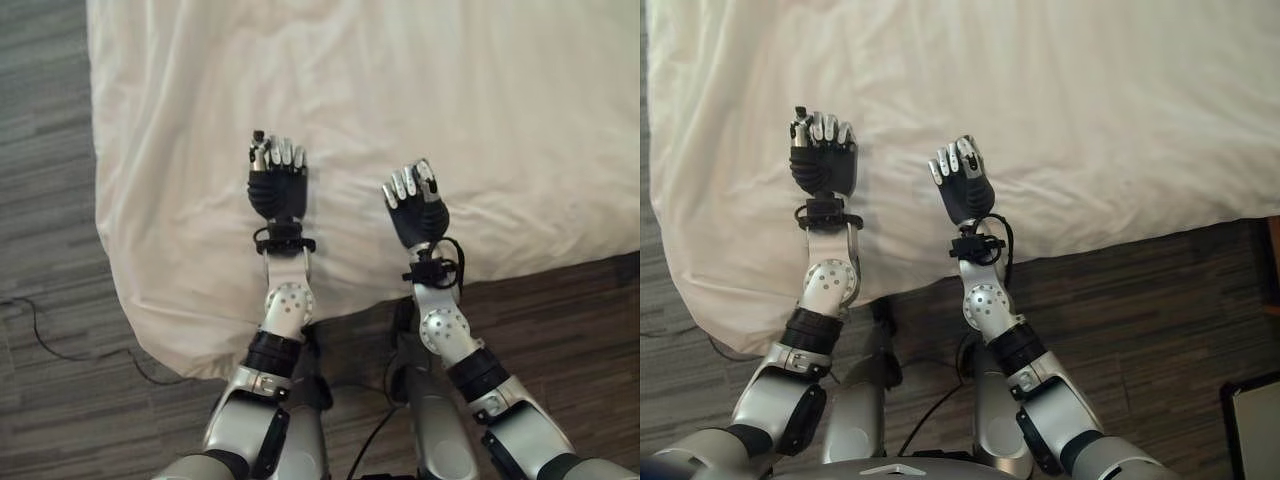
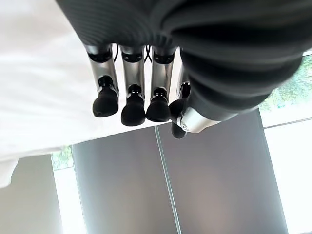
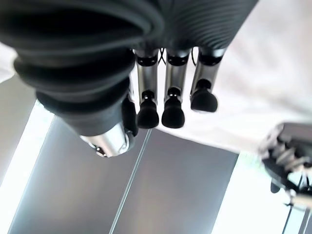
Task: Making the bed.
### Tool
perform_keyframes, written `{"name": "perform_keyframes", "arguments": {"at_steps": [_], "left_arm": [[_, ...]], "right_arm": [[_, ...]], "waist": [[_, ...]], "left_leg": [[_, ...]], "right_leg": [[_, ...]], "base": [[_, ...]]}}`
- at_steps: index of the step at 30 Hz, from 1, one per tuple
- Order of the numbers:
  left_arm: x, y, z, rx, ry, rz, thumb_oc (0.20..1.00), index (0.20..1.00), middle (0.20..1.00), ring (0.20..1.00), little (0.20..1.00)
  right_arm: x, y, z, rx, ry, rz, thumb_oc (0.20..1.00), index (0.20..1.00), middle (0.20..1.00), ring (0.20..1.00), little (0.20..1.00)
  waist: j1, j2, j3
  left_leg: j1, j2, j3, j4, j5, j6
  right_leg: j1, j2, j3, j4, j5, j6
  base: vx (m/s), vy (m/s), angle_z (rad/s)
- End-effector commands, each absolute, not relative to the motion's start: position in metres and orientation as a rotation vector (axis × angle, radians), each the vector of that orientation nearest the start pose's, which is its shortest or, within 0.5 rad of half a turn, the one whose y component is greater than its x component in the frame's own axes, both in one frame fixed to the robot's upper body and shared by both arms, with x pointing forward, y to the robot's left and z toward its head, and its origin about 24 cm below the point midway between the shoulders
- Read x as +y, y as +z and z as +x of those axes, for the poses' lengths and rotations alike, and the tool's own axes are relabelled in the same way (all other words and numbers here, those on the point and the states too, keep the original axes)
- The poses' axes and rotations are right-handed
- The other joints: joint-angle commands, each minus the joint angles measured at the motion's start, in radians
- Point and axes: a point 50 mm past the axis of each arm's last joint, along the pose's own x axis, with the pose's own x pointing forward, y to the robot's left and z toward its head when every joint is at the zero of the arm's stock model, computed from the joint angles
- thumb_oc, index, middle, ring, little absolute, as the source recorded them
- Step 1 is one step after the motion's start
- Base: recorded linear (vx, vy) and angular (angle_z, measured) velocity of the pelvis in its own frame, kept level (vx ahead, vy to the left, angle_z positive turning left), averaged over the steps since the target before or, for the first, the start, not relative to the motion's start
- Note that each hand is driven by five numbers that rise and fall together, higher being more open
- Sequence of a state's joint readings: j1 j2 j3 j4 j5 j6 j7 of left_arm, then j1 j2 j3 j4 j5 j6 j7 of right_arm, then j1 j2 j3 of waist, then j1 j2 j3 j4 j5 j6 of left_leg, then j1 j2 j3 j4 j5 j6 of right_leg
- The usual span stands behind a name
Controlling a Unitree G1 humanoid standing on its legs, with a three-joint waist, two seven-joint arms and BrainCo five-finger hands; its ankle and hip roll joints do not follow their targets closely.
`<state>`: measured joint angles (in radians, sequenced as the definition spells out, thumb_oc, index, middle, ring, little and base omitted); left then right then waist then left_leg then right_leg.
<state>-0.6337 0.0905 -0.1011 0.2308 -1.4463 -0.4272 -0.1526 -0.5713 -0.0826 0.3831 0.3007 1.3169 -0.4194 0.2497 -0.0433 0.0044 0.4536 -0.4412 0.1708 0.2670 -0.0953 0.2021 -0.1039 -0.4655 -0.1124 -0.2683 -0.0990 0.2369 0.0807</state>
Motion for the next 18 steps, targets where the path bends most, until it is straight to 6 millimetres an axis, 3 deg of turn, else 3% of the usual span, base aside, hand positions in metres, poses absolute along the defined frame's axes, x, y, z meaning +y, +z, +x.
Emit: {"name": "perform_keyframes", "arguments": {"at_steps": [1, 3, 6, 7, 8, 9, 10, 11, 12, 13, 16, 17, 18], "left_arm": [[0.153, 0.208, 0.340, -0.729, -0.308, -1.205, 0.200, 0.200, 0.200, 0.200, 0.200], [0.160, 0.204, 0.341, -0.724, -0.282, -1.199, 0.200, 0.200, 0.200, 0.200, 0.200], [0.215, 0.156, 0.338, -0.646, -0.055, -1.110, 0.200, 0.200, 0.200, 0.200, 0.200], [0.228, 0.143, 0.335, -0.623, 0.001, -1.089, 0.200, 0.200, 0.200, 0.200, 0.200], [0.229, 0.142, 0.335, -0.622, 0.002, -1.088, 0.200, 0.200, 0.200, 0.200, 0.200], [0.265, 0.109, 0.319, -0.554, 0.165, -1.007, 0.200, 0.200, 0.200, 0.200, 0.200], [0.281, 0.094, 0.309, -0.525, 0.240, -0.975, 0.200, 0.200, 0.200, 0.200, 0.200], [0.310, 0.068, 0.281, -0.485, 0.372, -0.924, 0.200, 0.200, 0.200, 0.200, 0.200], [0.311, 0.068, 0.280, -0.484, 0.373, -0.924, 0.200, 0.200, 0.200, 0.200, 0.200], [0.339, 0.050, 0.247, -0.468, 0.499, -0.851, 0.200, 0.200, 0.200, 0.200, 0.200], [0.360, 0.032, 0.211, -0.410, 0.618, -0.757, 0.200, 0.200, 0.200, 0.200, 0.200], [0.373, 0.022, 0.186, -0.337, 0.691, -0.657, 0.200, 0.200, 0.200, 0.200, 0.200], [0.373, 0.022, 0.185, -0.336, 0.692, -0.656, 0.200, 0.200, 0.200, 0.200, 0.200]], "right_arm": [[-0.065, 0.177, 0.327, -0.526, 0.568, 1.151, 0.200, 0.200, 0.200, 0.200, 0.200], [-0.069, 0.175, 0.329, -0.520, 0.547, 1.150, 0.200, 0.200, 0.200, 0.200, 0.200], [-0.089, 0.152, 0.329, -0.490, 0.448, 1.163, 0.200, 0.200, 0.200, 0.200, 0.200], [-0.093, 0.146, 0.328, -0.481, 0.420, 1.165, 0.200, 0.200, 0.200, 0.200, 0.200], [-0.093, 0.145, 0.328, -0.479, 0.420, 1.166, 0.200, 0.200, 0.200, 0.200, 0.200], [-0.109, 0.127, 0.326, -0.452, 0.336, 1.173, 0.200, 0.200, 0.200, 0.200, 0.200], [-0.118, 0.121, 0.325, -0.448, 0.292, 1.171, 0.200, 0.200, 0.200, 0.200, 0.200], [-0.137, 0.106, 0.322, -0.436, 0.192, 1.170, 0.200, 0.200, 0.200, 0.200, 0.200], [-0.137, 0.105, 0.321, -0.434, 0.192, 1.170, 0.200, 0.200, 0.200, 0.200, 0.200], [-0.163, 0.090, 0.316, -0.430, 0.076, 1.152, 0.200, 0.200, 0.200, 0.200, 0.200], [-0.191, 0.081, 0.308, -0.448, -0.034, 1.117, 0.200, 0.200, 0.200, 0.200, 0.200], [-0.215, 0.078, 0.302, -0.467, -0.118, 1.056, 0.200, 0.200, 0.200, 0.200, 0.200], [-0.215, 0.077, 0.302, -0.466, -0.119, 1.056, 0.200, 0.200, 0.200, 0.200, 0.200]], "waist": [[0.017, 0.008, -0.030], [0.017, 0.013, -0.027], [0.027, 0.022, -0.026], [0.027, 0.023, -0.031], [0.026, 0.022, -0.033], [0.031, 0.027, -0.044], [0.034, 0.031, -0.046], [0.040, 0.037, -0.060], [0.039, 0.037, -0.061], [0.051, 0.044, -0.070], [0.057, 0.043, -0.079], [0.068, 0.037, -0.082], [0.069, 0.038, -0.089]], "left_leg": [[0.002, 0.032, 0.009, 0.008, -0.120, -0.073], [-0.011, 0.031, 0.006, 0.008, -0.119, -0.073], [-0.020, 0.032, 0.003, 0.008, -0.121, -0.069], [-0.017, 0.032, 0.003, 0.008, -0.123, -0.069], [-0.017, 0.032, 0.003, 0.008, -0.123, -0.069], [-0.005, 0.032, 0.002, 0.008, -0.128, -0.066], [-0.001, 0.030, 0.001, 0.008, -0.130, -0.065], [0.009, 0.027, -0.004, 0.008, -0.137, -0.062], [0.009, 0.027, -0.004, 0.008, -0.137, -0.062], [0.022, 0.025, -0.009, 0.008, -0.145, -0.058], [0.030, 0.017, -0.007, 0.008, -0.131, -0.046], [0.039, 0.015, -0.017, 0.008, -0.137, -0.042], [0.048, 0.017, -0.027, 0.008, -0.158, -0.049]], "right_leg": [[-0.032, -0.099, 0.021, 0.065, -0.155, 0.132], [-0.044, -0.099, 0.017, 0.067, -0.154, 0.134], [-0.044, -0.102, 0.007, 0.062, -0.149, 0.134], [-0.040, -0.103, 0.005, 0.060, -0.148, 0.134], [-0.039, -0.102, 0.005, 0.059, -0.147, 0.134], [-0.026, -0.105, 0.002, 0.052, -0.144, 0.134], [-0.022, -0.106, 0.001, 0.051, -0.144, 0.134], [-0.009, -0.110, -0.004, 0.046, -0.143, 0.134], [-0.008, -0.110, -0.005, 0.046, -0.143, 0.134], [0.009, -0.116, -0.012, 0.042, -0.145, 0.135], [0.026, -0.125, -0.035, 0.038, -0.127, 0.128], [0.046, -0.126, -0.045, 0.032, -0.128, 0.131], [0.057, -0.124, -0.035, 0.027, -0.144, 0.140]], "base": [[0.00, 0.000, 0.00], [0.00, 0.000, 0.00], [0.05, 0.020, 0.01], [0.04, 0.015, -0.04], [0.07, 0.035, -0.01], [0.08, 0.041, -0.02], [0.12, 0.070, 0.00], [0.07, 0.045, -0.01], [0.10, 0.061, 0.03], [0.07, 0.037, 0.09], [0.02, 0.058, 0.14], [0.05, 0.060, 0.32], [0.04, 0.058, 0.41]]}}
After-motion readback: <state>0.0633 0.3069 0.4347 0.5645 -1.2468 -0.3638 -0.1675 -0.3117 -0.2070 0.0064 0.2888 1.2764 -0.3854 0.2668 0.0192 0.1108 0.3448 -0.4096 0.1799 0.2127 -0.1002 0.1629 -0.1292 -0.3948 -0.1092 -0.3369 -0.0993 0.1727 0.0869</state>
